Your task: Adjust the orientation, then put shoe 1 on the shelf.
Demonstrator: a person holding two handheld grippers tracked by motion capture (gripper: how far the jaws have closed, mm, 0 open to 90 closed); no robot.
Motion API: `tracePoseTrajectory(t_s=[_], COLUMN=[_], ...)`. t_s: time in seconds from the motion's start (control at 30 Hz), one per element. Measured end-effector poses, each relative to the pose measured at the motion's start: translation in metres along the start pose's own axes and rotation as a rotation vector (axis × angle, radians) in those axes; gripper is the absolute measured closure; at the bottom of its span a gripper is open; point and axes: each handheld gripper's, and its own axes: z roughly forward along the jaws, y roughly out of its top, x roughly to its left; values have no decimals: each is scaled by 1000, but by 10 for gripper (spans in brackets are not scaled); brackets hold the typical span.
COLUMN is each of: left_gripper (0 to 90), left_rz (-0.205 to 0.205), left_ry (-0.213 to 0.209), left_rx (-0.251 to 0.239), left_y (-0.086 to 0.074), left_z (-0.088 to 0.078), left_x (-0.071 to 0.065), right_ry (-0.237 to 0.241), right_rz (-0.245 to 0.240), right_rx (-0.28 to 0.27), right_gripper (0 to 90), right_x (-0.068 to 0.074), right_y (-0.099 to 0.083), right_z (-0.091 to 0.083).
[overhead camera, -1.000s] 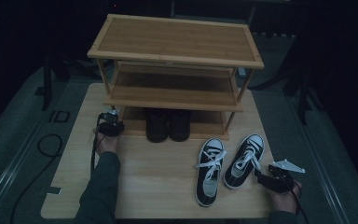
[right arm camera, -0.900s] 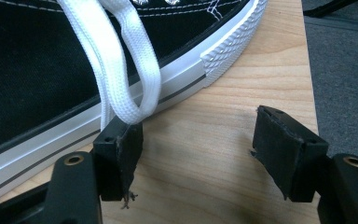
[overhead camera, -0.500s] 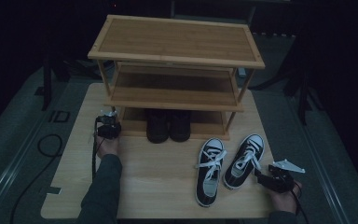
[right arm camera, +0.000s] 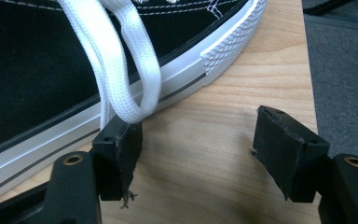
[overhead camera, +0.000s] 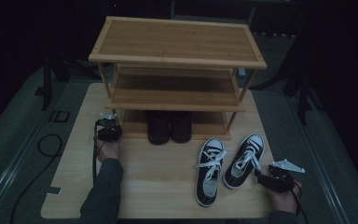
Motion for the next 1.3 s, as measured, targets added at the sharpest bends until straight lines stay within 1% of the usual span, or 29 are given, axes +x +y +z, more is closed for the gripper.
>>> tracePoseTrajectory(t_s=[0.1, 0.17, 0.27, 0.37, 0.43, 0.5, 0.63, 0.73, 0.8, 0.9, 0.93, 1.0, 1.1, 1.2, 1.3], left_gripper=[778, 772, 730, 711, 687, 682, 668, 662, 657, 647, 643, 639, 635, 631, 626], left_rz=[18, 36, 67, 96, 107, 126, 141, 153, 159, 171, 180, 186, 191, 209, 211], left_ry=[-23, -28, -40, -48, -54, -58, -66, -76, -77, -79, -77, -77, -79, -75, -72], left_rx=[2, -3, 3, -7, -5, -2, 5, 16, 19, 29, 34, 40, 41, 46, 49], left_y=[-4, -6, -8, -8, -8, -9, -11, -14, -16, -18, -19, -21, -23, -24, -27], left_z=[-4, -6, -11, -17, -20, -22, -24, -24, -24, -23, -23, -23, -23, -23, -22], left_x=[2, 2, 3, 3, 3, 2, 2, 2, 2, 1, 1, 0, -1, -2, -2], right_ry=[-14, -22, -30, -26, -22, -17, 23, 50, 71, 100, 106, 115, 138, 157, 180], right_rz=[-23, -39, -59, -71, -91, -116, -166, -196, -208, -226, -235, -255, -276, -293, -319], right_rx=[22, 26, 18, -4, -13, -15, -23, -21, -26, -24, -19, -13, -3, 9, 16], right_gripper=[352, 367, 371, 375, 390, 406, 434, 456, 469, 480, 483, 485, 490, 491, 494], right_x=[3, 6, 8, 10, 12, 15, 22, 26, 29, 34, 36, 40, 45, 51, 57], right_y=[3, 6, 11, 19, 25, 33, 49, 58, 63, 69, 71, 74, 79, 83, 85], right_z=[-2, -4, -10, -20, -27, -33, -43, -46, -47, -49, -49, -50, -50, -50, -51])
